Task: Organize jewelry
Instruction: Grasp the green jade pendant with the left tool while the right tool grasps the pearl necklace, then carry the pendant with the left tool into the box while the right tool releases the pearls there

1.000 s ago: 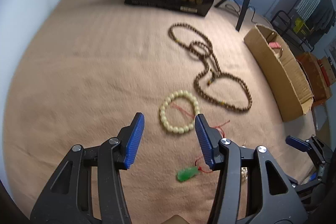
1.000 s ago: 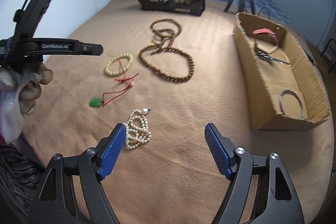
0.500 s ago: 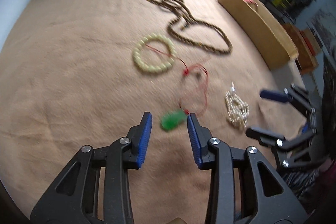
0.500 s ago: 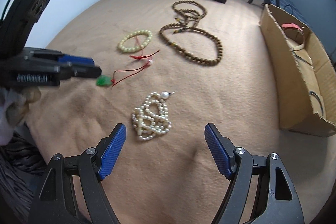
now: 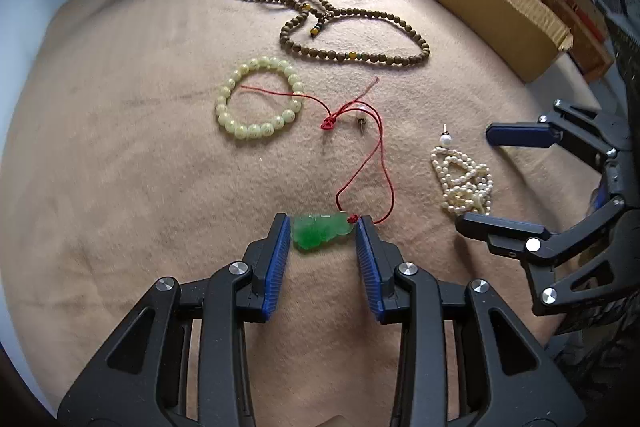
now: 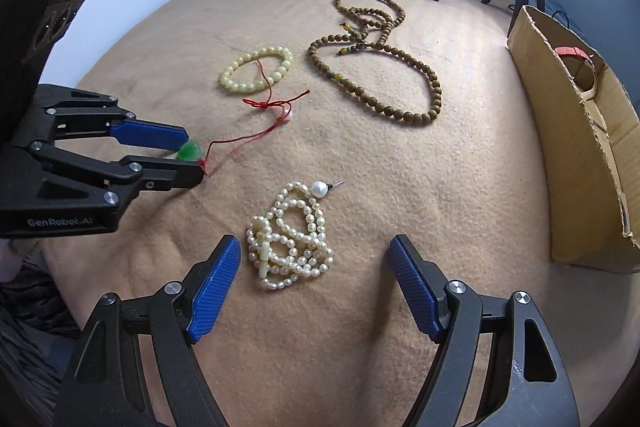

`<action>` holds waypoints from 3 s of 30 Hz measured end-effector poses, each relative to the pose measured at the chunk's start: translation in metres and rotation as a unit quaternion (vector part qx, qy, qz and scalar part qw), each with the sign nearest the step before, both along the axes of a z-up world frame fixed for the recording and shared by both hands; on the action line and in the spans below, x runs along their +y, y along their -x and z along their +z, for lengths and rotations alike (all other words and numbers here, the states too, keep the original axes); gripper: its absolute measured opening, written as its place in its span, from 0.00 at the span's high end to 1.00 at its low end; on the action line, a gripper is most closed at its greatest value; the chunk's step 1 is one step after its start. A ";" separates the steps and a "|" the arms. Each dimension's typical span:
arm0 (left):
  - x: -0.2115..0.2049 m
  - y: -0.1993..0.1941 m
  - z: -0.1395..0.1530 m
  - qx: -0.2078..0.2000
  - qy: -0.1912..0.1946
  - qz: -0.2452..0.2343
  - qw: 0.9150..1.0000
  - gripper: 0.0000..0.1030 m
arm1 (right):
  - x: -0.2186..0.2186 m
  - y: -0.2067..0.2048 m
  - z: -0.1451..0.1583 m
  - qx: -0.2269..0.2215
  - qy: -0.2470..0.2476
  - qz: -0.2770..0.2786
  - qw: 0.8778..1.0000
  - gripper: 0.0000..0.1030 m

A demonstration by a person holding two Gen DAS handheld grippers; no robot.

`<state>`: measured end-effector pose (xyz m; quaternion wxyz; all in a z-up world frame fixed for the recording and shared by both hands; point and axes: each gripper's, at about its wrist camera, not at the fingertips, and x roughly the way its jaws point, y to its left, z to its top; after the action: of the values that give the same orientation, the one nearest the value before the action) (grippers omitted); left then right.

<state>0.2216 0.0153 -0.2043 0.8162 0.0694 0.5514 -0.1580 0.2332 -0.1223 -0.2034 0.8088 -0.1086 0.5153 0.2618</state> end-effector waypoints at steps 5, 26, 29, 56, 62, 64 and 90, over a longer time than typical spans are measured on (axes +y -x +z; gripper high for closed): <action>-0.006 0.000 -0.003 -0.008 -0.022 -0.009 1.000 0.66 | 0.004 -0.002 -0.001 -0.005 0.010 0.006 1.000 0.25; -0.003 -0.001 0.006 -0.018 -0.004 0.017 1.000 0.71 | -0.006 -0.009 0.001 0.021 -0.024 0.005 0.999 0.91; -0.001 0.000 0.010 -0.024 0.002 0.024 0.999 0.71 | -0.007 -0.008 0.004 0.021 -0.030 0.006 0.999 0.92; -0.002 -0.024 0.126 -0.134 0.138 0.066 0.979 0.71 | -0.079 -0.020 0.128 -0.120 -0.109 -0.074 0.984 0.92; -0.016 -0.034 0.147 -0.150 0.161 0.060 0.974 0.71 | -0.103 -0.029 0.144 -0.139 -0.114 -0.100 0.979 0.92; -0.025 -0.038 0.152 -0.154 0.165 0.054 0.973 0.71 | -0.111 -0.033 0.148 -0.145 -0.110 -0.108 0.977 0.92; -0.153 -0.100 0.176 -0.157 0.233 -0.016 0.960 0.71 | -0.215 -0.098 0.132 -0.120 -0.096 -0.227 0.962 0.92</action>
<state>0.3214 -0.1378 -0.0286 0.8835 -0.0901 0.3631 -0.2819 0.3317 -0.3373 -0.0718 0.9094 0.0592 0.3982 0.1049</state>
